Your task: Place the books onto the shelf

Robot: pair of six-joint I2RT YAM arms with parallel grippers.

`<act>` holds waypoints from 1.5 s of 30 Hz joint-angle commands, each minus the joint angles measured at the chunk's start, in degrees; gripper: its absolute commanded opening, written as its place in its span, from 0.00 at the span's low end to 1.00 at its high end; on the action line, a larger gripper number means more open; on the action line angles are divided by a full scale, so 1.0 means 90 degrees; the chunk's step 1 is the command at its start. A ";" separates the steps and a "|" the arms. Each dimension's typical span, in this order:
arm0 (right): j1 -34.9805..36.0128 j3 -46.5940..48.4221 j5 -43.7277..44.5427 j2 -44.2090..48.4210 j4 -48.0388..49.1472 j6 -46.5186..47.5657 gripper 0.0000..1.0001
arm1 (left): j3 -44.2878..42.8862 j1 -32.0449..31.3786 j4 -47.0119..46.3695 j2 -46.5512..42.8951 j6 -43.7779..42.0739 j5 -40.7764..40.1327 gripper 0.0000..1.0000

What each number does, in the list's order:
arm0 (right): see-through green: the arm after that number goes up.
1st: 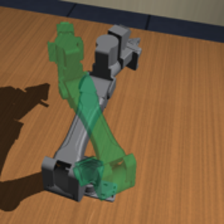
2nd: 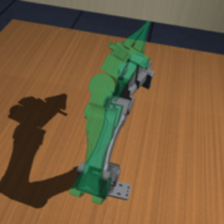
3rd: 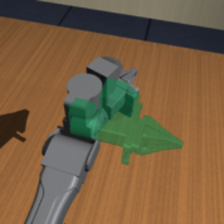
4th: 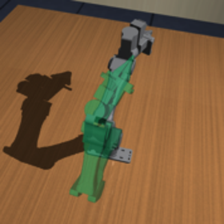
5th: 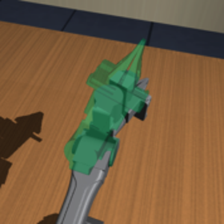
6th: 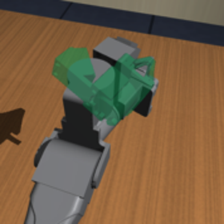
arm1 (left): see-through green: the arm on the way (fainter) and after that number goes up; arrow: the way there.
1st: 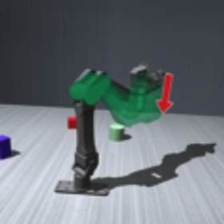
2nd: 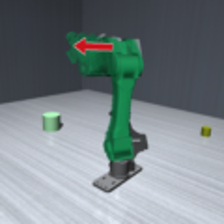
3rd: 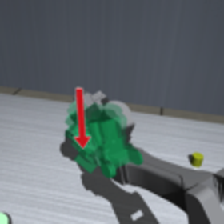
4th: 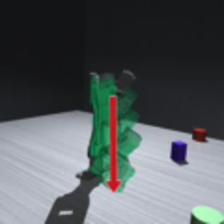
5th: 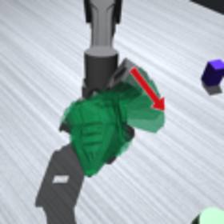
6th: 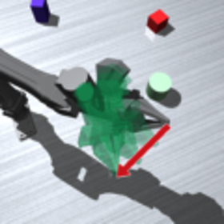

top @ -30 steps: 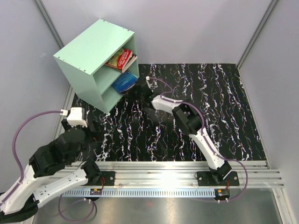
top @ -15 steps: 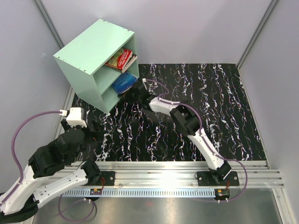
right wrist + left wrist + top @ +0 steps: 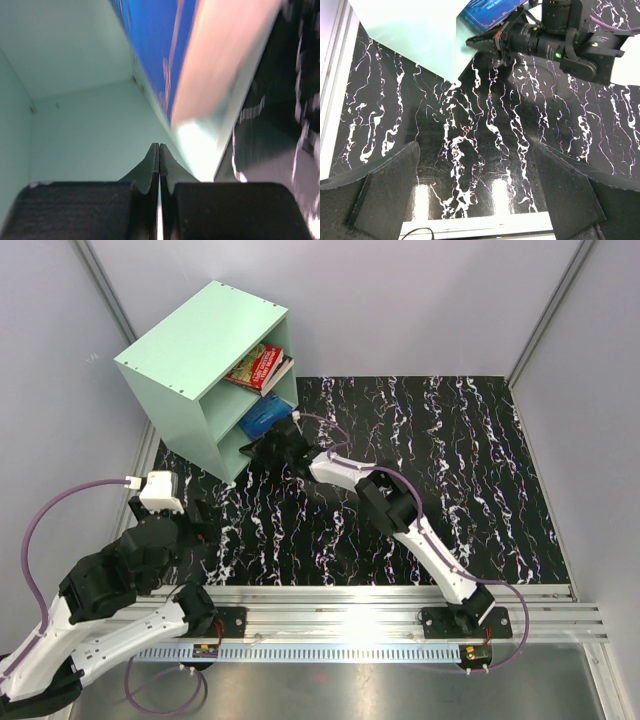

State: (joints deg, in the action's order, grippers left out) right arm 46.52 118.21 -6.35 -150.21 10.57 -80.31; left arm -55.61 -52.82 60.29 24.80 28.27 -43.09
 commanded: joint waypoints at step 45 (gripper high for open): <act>-0.0004 -0.6131 0.1026 0.5512 0.0849 0.2486 0.96 | -0.0060 0.0019 -0.0205 0.0212 -0.0104 -0.0007 0.99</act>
State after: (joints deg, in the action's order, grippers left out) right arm 45.84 68.10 -2.46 -110.93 18.55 -64.99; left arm -55.59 -52.82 59.90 24.95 27.88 -42.92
